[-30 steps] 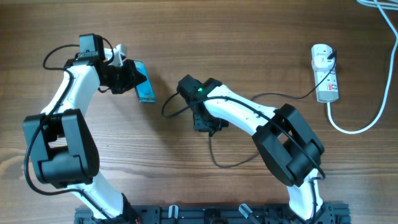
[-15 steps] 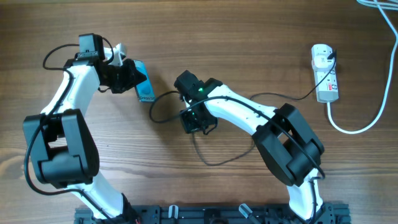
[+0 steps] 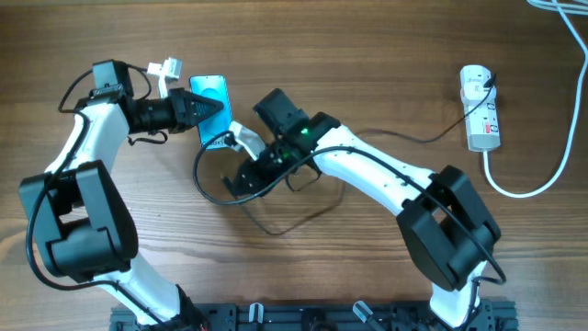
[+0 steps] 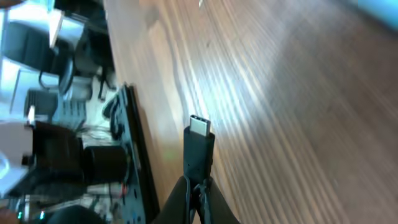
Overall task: Plug charger to phone and switch on socket
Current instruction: 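Lift the held USB-C plug with the right gripper under the phone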
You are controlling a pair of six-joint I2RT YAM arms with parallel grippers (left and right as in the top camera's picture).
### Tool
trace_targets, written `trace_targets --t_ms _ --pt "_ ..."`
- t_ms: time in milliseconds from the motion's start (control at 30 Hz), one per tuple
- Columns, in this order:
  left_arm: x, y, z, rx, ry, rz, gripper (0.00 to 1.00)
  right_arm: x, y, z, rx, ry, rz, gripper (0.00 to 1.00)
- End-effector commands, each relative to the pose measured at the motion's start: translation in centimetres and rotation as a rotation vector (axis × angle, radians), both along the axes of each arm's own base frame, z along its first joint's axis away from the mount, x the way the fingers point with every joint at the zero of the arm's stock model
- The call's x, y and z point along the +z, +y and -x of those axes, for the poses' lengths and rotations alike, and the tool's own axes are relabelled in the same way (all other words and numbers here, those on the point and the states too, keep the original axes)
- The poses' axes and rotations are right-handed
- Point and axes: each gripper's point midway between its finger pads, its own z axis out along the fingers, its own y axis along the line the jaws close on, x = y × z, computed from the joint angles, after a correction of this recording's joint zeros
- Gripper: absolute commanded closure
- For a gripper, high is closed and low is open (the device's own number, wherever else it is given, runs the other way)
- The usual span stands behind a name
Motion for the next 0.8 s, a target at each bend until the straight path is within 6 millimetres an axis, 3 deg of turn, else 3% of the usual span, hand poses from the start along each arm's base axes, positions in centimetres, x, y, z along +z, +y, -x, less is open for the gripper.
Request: trace_targets --t_ms 0,200,767 --pt "1.3 -0.9 0.4 -0.038 -0.045 0.051 0.96 1.0 0.6 -1.5 -0.093 -0.008 -0.003 0.96" --pt "1.3 -1.1 0.4 -0.032 -0.019 0.06 0.96 0.7 0.7 -3.2 -0.197 -0.019 0.032 0.96" --pt "1.2 -1.0 0.2 -0.029 -0.031 0.045 0.96 0.9 0.9 -3.4 -0.193 -0.031 0.017 0.96"
